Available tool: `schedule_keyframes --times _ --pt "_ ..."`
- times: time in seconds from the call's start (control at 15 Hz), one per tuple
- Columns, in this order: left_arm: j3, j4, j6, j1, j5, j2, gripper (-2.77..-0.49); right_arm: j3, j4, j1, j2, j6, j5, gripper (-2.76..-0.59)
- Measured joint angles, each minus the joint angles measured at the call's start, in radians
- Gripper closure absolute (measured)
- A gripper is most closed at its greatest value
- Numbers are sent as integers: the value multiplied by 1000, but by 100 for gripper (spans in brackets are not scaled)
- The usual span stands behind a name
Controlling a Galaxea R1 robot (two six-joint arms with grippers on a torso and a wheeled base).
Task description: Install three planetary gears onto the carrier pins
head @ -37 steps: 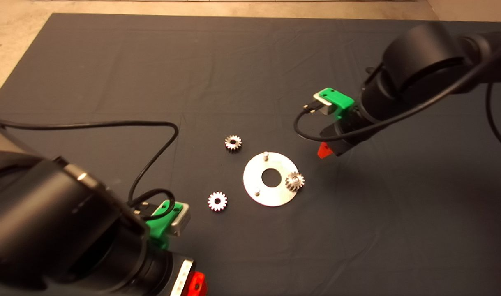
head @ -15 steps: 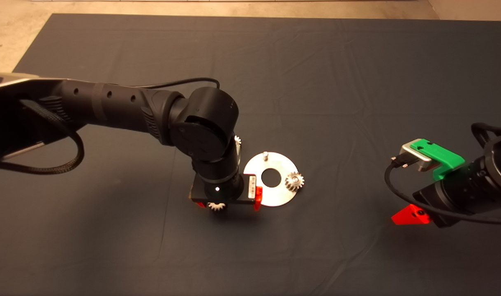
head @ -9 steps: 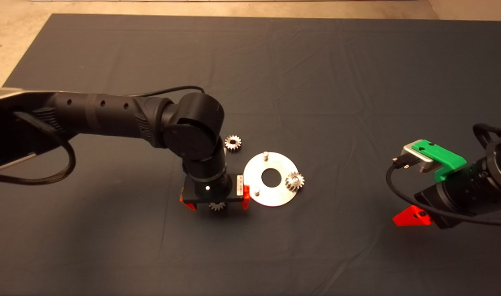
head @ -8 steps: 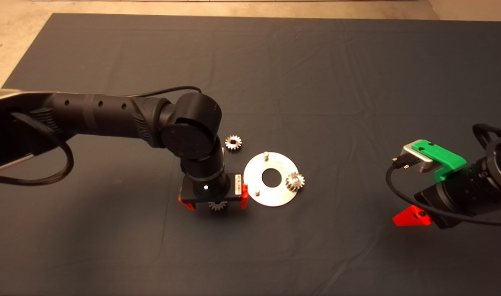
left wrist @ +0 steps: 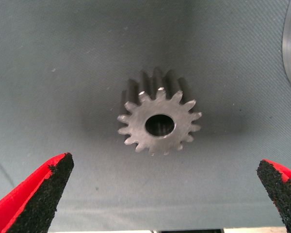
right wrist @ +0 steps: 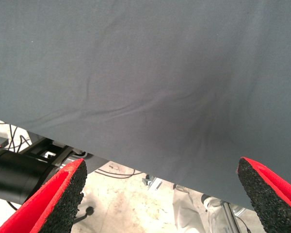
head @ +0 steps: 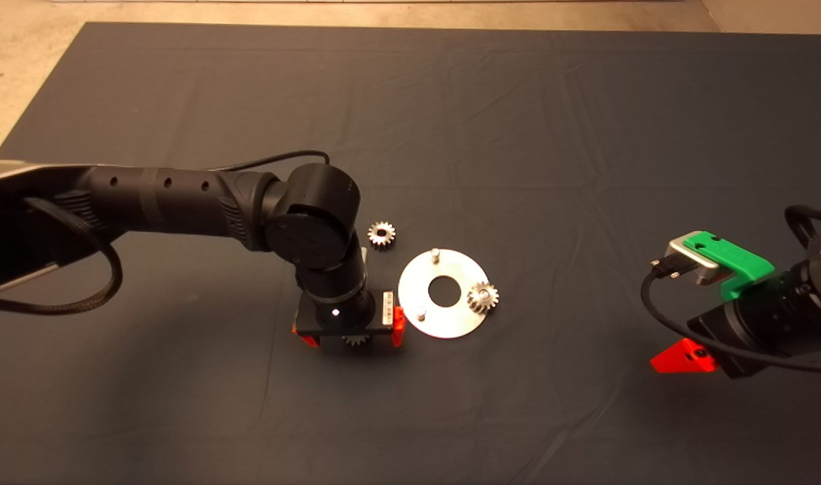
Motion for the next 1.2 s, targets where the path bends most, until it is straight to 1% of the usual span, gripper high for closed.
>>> schedule_keyframes --times 0.2,0.27,0.4,0.53,0.67,0.73,0.93,1.07,1.2 --pt "0 19 35 24 0 0 -276 3 0 1 -5 0 0 -231" --pt "0 23 43 27 0 0 -276 4 0 1 -6 0 0 -231" --pt "0 30 53 29 0 0 -276 5 0 1 -6 0 -1 -231" --pt "0 50 74 29 0 0 -276 6 0 1 -6 0 0 -231" --pt "-3 68 94 36 0 1 -276 6 0 1 -7 0 0 -231" --pt "-10 69 101 40 0 3 -276 6 0 1 -9 0 -1 -231" --pt "-33 85 127 40 0 3 -276 7 0 1 -8 0 -1 -231" --pt "-35 92 140 40 0 3 -276 7 1 1 -8 0 0 -231" --pt "-40 101 148 40 0 6 -268 7 1 1 -8 0 0 -231"
